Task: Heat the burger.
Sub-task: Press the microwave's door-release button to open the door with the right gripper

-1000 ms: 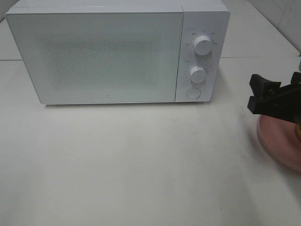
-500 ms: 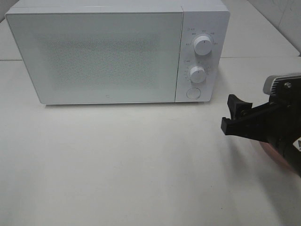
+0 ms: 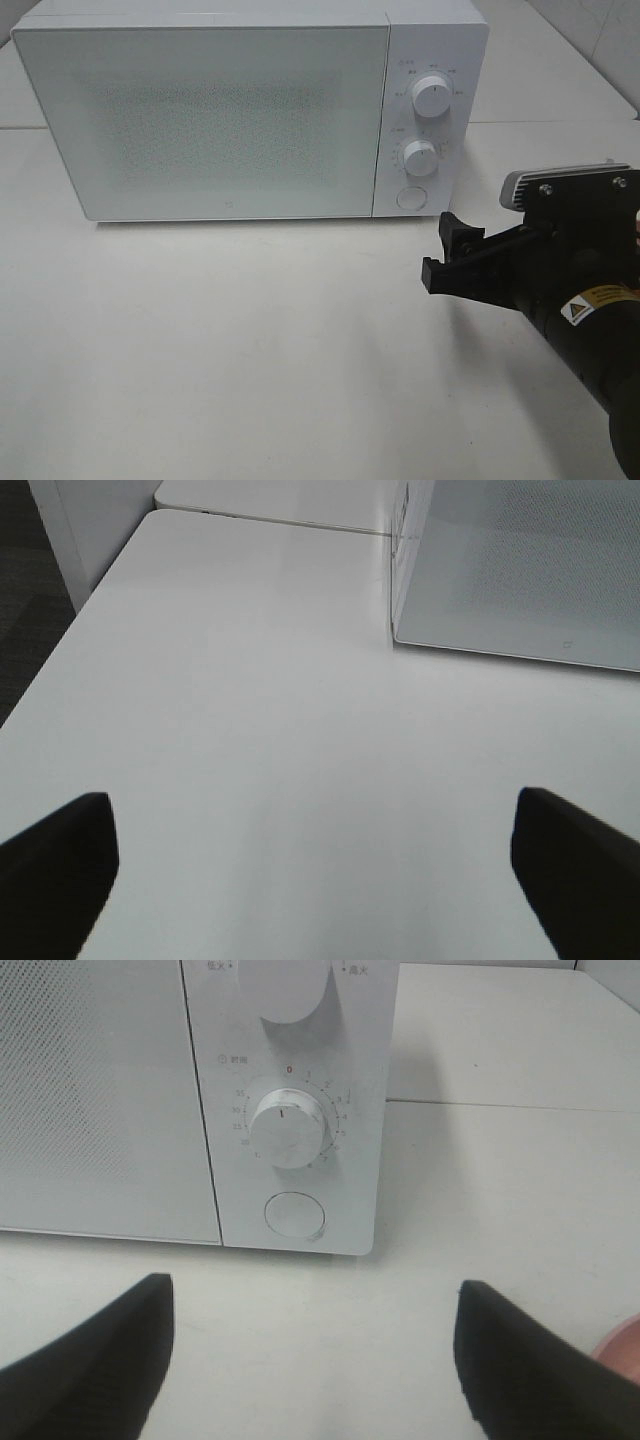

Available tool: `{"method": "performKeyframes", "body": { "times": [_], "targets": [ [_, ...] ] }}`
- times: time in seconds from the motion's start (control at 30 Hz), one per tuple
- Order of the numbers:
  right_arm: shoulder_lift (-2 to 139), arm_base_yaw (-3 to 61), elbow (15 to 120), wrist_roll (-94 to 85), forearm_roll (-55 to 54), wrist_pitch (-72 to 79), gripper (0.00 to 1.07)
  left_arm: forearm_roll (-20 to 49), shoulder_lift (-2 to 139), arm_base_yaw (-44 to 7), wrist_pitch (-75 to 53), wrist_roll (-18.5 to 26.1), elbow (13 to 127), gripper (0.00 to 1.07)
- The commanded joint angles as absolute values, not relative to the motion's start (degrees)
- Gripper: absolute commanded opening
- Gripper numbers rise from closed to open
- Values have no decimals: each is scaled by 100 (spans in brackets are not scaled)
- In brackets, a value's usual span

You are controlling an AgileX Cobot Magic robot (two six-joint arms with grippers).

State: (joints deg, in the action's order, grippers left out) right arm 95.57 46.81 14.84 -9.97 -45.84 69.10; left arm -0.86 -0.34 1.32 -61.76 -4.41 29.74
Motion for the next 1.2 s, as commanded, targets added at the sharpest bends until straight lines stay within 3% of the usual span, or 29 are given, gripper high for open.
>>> {"method": "performKeyframes", "body": {
  "times": [0.03, 0.2, 0.4, 0.43, 0.57, 0.63, 0.83, 0.87, 1.2],
  "targets": [
    [9557, 4687, 1541, -619, -4589, 7363, 75, -74, -160, 126, -6119, -447, 2962, 100],
    [9557, 4687, 1541, 739, -4584, 7334, 69, -74, -160, 126, -6119, -447, 2962, 100],
    [9557, 4687, 1524, 2876, -4584, 7202, 54, -74, -160, 126, -6119, -447, 2962, 100],
    [9557, 4687, 1524, 3644, -4584, 7110, 47, -74, -160, 126, -6119, -447, 2962, 100],
    [9557, 4687, 1524, 4503, -4584, 6979, 36, -74, -160, 126, -6119, -447, 2962, 100],
    [9557, 4687, 1524, 5254, -4584, 6898, 24, -74, -160, 126, -6119, -447, 2962, 100],
    [9557, 4687, 1524, 6870, -4584, 6727, 9, -74, -160, 126, -6119, -447, 2962, 100],
    [9557, 4687, 1524, 7334, -4584, 6572, 2, -74, -160, 126, -6119, -447, 2962, 100],
    [9717, 4687, 1690, 7592, -4589, 6480, 0, -74, -160, 126, -6119, -447, 2962, 100]
  ]
}}
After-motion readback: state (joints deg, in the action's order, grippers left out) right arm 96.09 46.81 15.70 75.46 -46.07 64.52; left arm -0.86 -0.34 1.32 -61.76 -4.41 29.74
